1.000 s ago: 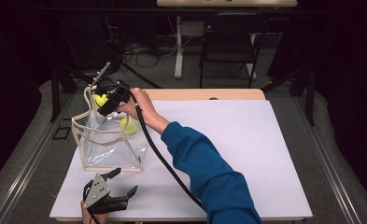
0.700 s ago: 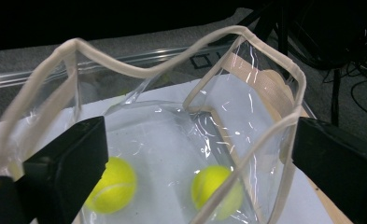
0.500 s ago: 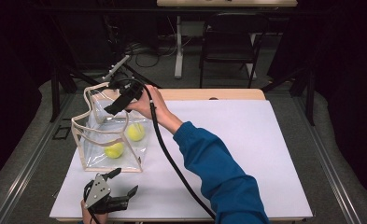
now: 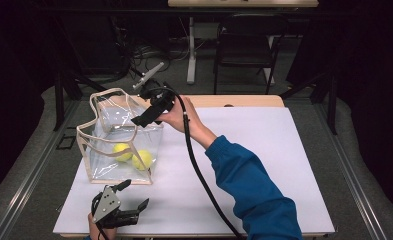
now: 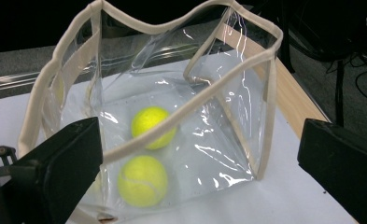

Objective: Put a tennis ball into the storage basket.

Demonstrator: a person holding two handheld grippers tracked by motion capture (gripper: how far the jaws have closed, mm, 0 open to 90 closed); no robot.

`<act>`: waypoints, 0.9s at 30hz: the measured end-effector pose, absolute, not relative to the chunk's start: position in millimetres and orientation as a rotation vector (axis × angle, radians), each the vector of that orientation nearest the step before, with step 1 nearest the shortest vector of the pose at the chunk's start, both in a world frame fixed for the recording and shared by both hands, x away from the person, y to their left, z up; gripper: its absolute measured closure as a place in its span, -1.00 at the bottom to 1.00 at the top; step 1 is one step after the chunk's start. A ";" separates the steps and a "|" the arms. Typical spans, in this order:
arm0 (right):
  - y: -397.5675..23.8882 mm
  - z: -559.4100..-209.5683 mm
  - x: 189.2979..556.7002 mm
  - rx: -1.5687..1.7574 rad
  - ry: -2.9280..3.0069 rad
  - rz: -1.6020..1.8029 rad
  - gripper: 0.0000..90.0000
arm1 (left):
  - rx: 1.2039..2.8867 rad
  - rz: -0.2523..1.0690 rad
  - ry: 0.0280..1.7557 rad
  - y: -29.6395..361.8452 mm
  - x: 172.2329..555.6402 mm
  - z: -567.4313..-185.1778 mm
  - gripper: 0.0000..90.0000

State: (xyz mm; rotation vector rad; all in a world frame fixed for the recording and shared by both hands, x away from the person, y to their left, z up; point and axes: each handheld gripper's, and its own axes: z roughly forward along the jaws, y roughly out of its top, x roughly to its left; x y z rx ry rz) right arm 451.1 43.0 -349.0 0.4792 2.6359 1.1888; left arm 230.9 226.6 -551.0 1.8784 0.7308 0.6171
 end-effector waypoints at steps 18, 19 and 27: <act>-4.7 -360.3 441.3 0.528 2.632 1.151 -1.00 | 1.881 0.622 0.727 226.0 230.4 -550.7 -0.64; -7.0 -361.6 440.8 0.536 2.633 1.154 -1.00 | 1.882 0.623 0.726 226.0 230.5 -550.6 -0.64; -20.3 -374.7 434.6 0.542 2.648 1.104 -1.00 | 1.884 0.624 0.727 225.7 230.6 -550.8 -0.64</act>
